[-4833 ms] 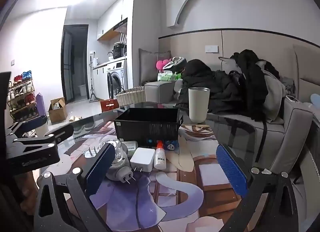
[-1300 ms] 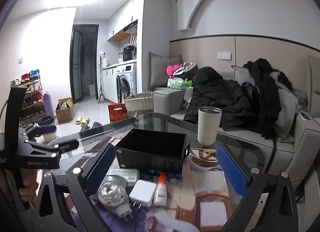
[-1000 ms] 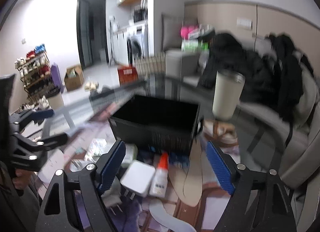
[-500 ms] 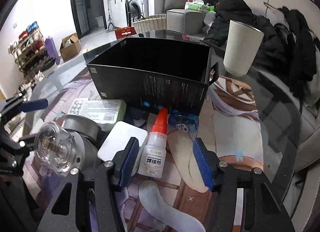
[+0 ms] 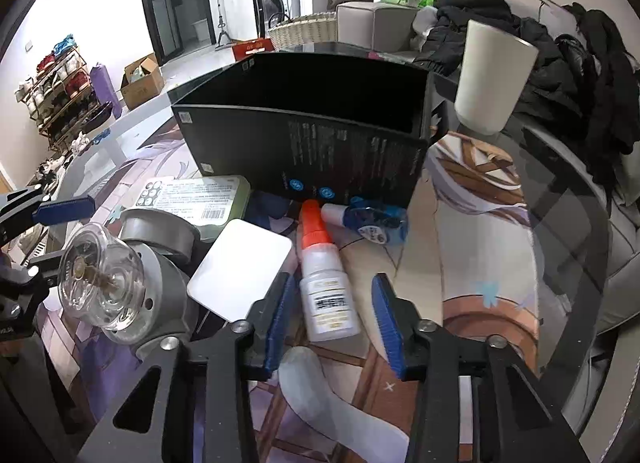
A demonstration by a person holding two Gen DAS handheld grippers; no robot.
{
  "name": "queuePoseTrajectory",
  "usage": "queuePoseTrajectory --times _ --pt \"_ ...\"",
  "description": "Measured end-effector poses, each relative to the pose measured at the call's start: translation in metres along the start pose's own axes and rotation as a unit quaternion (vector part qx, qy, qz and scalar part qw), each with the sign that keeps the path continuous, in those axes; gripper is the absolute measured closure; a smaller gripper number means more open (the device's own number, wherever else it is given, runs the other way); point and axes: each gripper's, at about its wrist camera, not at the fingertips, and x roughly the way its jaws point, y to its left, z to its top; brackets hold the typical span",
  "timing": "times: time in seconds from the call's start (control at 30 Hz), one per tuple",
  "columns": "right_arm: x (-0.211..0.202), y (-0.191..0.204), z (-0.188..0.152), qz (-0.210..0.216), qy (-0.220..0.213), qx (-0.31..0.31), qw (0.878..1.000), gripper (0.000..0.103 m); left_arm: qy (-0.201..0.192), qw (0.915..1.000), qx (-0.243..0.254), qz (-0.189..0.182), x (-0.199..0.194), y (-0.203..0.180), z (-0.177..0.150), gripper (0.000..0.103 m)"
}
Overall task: Organize rigid objects
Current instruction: 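Grasp the white wall charger with the left tool while the right tool grasps the glue bottle, then lift the white charger with the left tool while the right tool lifts the glue bottle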
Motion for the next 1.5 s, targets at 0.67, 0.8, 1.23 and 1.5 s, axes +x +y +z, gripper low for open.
queuePoseTrajectory --times 0.67,0.8,1.23,1.5 --pt "0.004 0.017 -0.011 0.002 0.019 -0.025 1.0 0.074 0.041 0.9987 -0.025 0.018 0.028 -0.002 -0.002 0.078" --pt "0.002 0.017 -0.013 0.001 0.021 -0.03 0.999 0.074 0.048 0.9978 -0.044 0.014 0.032 0.002 -0.001 0.077" --pt "-0.029 0.01 -0.012 0.028 -0.05 -0.002 0.998 0.085 -0.042 0.9968 -0.03 0.06 -0.005 -0.001 0.008 0.079" --pt "-0.047 0.015 -0.009 0.028 -0.085 -0.006 0.996 0.085 -0.087 0.9946 -0.043 0.036 -0.025 0.005 0.019 0.079"
